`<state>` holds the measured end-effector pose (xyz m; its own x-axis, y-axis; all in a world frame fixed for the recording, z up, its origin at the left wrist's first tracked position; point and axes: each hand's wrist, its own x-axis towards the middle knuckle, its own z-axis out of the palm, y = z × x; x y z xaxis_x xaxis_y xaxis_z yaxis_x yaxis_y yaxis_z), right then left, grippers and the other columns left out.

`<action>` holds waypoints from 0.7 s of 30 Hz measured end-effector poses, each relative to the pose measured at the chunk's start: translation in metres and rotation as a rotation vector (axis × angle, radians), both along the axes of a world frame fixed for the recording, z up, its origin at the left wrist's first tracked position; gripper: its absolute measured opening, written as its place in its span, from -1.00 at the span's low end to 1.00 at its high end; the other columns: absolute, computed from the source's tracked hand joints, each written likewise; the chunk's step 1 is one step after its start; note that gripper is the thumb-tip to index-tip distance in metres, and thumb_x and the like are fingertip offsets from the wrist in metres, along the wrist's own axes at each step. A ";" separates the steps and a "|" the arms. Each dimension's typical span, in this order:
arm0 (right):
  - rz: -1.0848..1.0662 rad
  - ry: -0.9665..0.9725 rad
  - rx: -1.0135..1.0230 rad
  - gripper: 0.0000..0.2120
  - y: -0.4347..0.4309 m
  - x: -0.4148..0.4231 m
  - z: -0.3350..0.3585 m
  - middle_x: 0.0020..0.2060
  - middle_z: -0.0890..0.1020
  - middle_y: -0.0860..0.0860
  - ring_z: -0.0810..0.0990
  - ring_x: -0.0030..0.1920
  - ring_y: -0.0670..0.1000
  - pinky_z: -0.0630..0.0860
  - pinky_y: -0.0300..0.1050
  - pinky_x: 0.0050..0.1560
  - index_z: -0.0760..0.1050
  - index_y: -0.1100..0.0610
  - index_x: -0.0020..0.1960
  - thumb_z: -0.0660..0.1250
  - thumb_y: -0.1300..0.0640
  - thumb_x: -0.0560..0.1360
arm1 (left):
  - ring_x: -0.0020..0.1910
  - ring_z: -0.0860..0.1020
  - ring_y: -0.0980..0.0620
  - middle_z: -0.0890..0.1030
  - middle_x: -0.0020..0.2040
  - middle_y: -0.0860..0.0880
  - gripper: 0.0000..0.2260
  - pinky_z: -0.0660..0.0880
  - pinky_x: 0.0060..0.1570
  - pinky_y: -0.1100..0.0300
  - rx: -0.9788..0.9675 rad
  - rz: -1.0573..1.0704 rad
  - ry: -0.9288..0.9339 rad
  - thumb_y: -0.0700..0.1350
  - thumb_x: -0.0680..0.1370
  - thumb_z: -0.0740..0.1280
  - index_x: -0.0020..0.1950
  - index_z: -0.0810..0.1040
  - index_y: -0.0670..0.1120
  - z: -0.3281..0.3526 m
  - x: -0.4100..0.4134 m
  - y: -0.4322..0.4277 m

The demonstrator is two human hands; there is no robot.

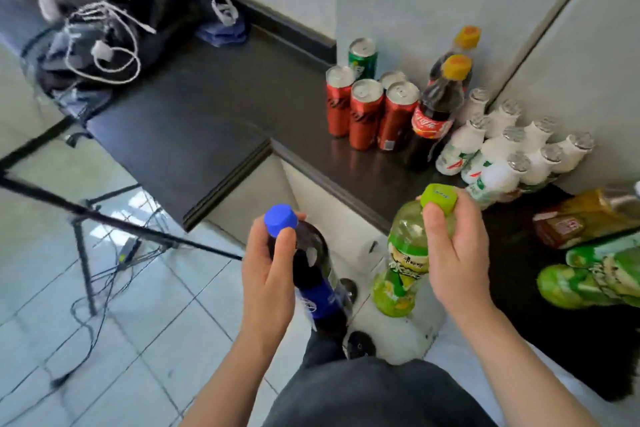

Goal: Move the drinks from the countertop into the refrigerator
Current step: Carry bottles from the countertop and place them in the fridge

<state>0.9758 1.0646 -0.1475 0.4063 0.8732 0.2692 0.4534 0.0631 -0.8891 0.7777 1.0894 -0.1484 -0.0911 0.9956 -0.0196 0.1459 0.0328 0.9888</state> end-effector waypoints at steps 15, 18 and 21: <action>0.750 0.061 -0.185 -0.70 -0.031 -0.196 -0.012 -0.10 0.59 -0.12 0.56 -0.11 -0.11 0.48 -0.24 -0.12 0.46 -0.02 0.06 0.13 -0.19 0.52 | -0.05 0.55 0.32 0.63 -0.01 0.27 -0.61 0.42 -0.10 0.50 -0.111 0.714 -0.056 0.14 0.45 0.16 0.08 0.52 -0.10 -0.028 -0.156 -0.171; 0.845 0.018 -0.211 -0.71 -0.044 -0.239 -0.010 -0.07 0.58 -0.09 0.56 -0.06 -0.05 0.48 -0.13 -0.06 0.45 -0.07 0.08 0.12 -0.21 0.52 | -0.04 0.54 0.34 0.61 -0.02 0.31 -0.63 0.41 -0.10 0.53 -0.103 0.806 -0.086 0.10 0.50 0.16 0.10 0.52 -0.13 -0.032 -0.186 -0.189; 0.908 -0.008 -0.183 -0.79 -0.059 -0.290 -0.006 -0.12 0.58 -0.10 0.55 -0.10 -0.10 0.47 -0.23 -0.10 0.45 -0.13 0.02 0.13 -0.19 0.53 | -0.01 0.54 0.31 0.62 0.01 0.26 -0.63 0.40 -0.08 0.53 -0.076 0.870 -0.112 0.19 0.47 0.13 0.08 0.51 -0.02 -0.030 -0.227 -0.214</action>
